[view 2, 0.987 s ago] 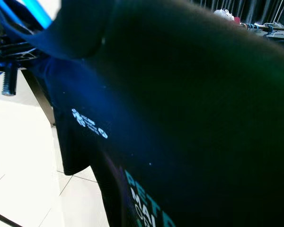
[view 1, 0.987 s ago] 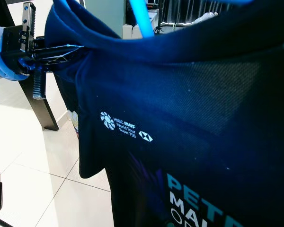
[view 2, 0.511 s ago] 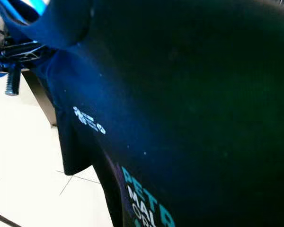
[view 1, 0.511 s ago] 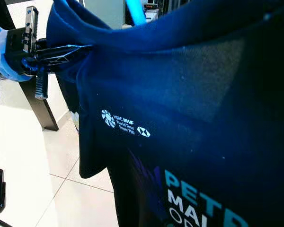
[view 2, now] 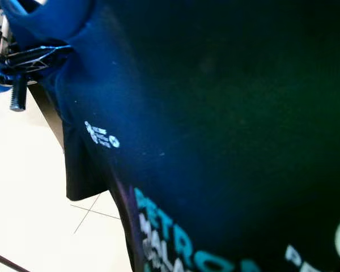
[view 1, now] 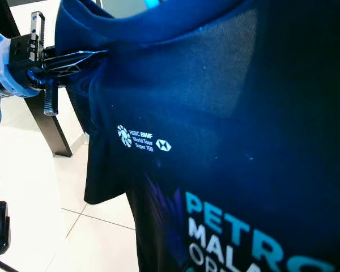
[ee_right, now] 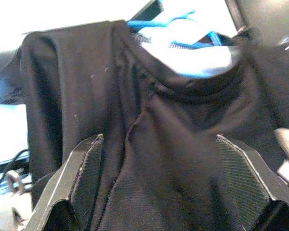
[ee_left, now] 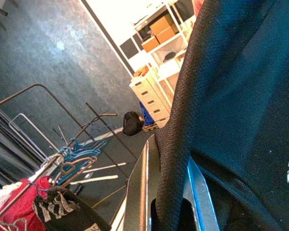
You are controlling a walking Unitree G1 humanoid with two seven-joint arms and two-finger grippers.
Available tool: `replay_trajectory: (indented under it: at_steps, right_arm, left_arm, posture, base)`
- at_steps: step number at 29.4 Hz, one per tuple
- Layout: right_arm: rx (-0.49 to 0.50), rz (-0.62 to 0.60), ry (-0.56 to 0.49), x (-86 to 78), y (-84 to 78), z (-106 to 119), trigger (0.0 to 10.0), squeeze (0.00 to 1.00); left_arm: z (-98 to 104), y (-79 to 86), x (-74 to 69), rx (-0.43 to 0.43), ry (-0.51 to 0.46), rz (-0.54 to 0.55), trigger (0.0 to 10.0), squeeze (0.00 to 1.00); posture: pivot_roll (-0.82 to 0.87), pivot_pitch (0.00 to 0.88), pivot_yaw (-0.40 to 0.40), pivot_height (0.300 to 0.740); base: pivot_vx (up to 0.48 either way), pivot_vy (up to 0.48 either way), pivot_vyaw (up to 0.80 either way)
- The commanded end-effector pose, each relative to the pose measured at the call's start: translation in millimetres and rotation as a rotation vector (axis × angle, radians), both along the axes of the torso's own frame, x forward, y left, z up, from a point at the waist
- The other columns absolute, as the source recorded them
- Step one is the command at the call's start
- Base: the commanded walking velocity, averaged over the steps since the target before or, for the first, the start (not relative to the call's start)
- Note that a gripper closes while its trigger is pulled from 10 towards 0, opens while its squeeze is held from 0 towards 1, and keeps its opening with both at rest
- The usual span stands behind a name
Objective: Hang hanger
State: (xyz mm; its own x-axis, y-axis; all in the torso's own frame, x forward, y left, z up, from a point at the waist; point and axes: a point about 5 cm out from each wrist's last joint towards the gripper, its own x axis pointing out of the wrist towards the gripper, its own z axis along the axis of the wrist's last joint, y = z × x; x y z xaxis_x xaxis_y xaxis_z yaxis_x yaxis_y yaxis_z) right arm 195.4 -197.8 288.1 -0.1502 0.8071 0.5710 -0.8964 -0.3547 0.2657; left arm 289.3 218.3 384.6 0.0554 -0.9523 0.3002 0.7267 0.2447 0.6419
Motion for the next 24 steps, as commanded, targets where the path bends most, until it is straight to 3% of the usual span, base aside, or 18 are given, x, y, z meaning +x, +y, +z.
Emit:
replay_trajectory:
  at_steps: [1, 4, 7, 13, 24]
  right_arm:
    - [-0.002, -0.042, -0.01, 0.2, -4.4, 2, 10.0, 0.0]
    - [0.021, -0.115, -0.015, -2.3, -15.6, 8, 10.0, 0.0]
    - [0.025, -0.121, -0.018, -3.1, -16.0, 9, 10.0, 0.0]
    - [0.025, -0.104, -0.033, -6.3, -10.2, 13, 10.0, 0.0]
    - [-0.101, -0.035, 0.009, -24.2, 3.4, 5, 10.0, 0.0]
  left_arm:
    - [-1, 4.0, 0.4, -0.037, 0.002, 0.009, 10.0, 0.0]
    - [-4, 3.9, 0.8, -0.049, 0.008, 0.008, 10.0, 0.0]
    - [-5, 3.5, 1.0, -0.053, 0.01, 0.006, 10.0, 0.0]
    - [-7, 1.3, 3.2, -0.059, 0.015, 0.008, 10.0, 0.0]
    - [-18, -3.4, 11.8, -0.063, 0.045, 0.02, 10.0, 0.0]
  posture:
    - [-0.04, 0.018, 0.038, 0.74]
    - [-0.05, 0.021, 0.039, 0.74]
    - [-0.05, 0.021, 0.04, 0.74]
    - [-0.05, 0.023, 0.041, 0.74]
    - [-0.07, 0.03, 0.045, 0.74]
  base:
    - [0.0, 0.0, 0.0]
    - [0.0, 0.0, 0.0]
    - [0.0, 0.0, 0.0]
    - [0.0, 0.0, 0.0]
    - [0.0, 0.0, 0.0]
